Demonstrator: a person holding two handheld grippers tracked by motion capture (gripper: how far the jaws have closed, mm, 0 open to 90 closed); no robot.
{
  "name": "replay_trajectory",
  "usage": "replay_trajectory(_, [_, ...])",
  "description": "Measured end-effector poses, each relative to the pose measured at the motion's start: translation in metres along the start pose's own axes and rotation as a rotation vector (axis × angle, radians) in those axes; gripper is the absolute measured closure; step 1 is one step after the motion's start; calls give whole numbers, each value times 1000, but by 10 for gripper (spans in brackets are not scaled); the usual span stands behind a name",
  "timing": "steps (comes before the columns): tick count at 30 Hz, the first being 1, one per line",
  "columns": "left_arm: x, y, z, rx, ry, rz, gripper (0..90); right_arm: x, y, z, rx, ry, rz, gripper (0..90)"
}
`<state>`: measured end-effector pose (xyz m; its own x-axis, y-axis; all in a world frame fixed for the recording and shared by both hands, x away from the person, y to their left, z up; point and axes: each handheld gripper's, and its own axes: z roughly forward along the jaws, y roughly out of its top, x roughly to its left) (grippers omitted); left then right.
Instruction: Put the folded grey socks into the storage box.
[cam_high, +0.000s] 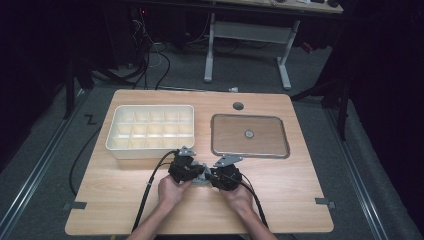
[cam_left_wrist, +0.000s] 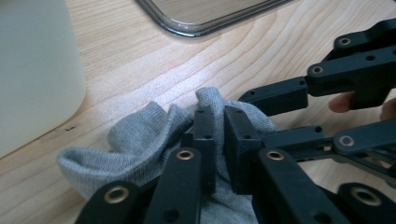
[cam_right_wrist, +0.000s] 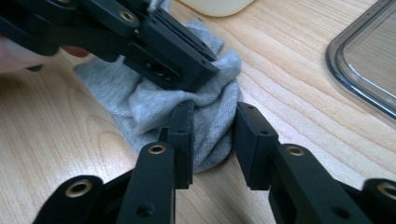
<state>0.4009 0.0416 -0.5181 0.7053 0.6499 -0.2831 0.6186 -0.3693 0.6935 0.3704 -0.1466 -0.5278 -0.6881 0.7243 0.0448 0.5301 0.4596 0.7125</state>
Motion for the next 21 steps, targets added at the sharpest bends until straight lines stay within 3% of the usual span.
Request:
replay_trajectory(6, [1, 3, -15, -72, -76, -23, 604, -2, 3, -10, -10, -14, 21, 680])
replay_trajectory(14, [-7, 3, -27, -108, -108, 18, 547, 3, 10, -31, -63, -19, 26, 696])
replay_trajectory(17, [-6, 2, -38, -138, -88, 14, 546, 6, 10, -37, -80, -24, 24, 713])
replay_trajectory(21, [3, -5, -49, -148, -28, -24, 543, 11, 14, -44, -88, -41, 5, 726])
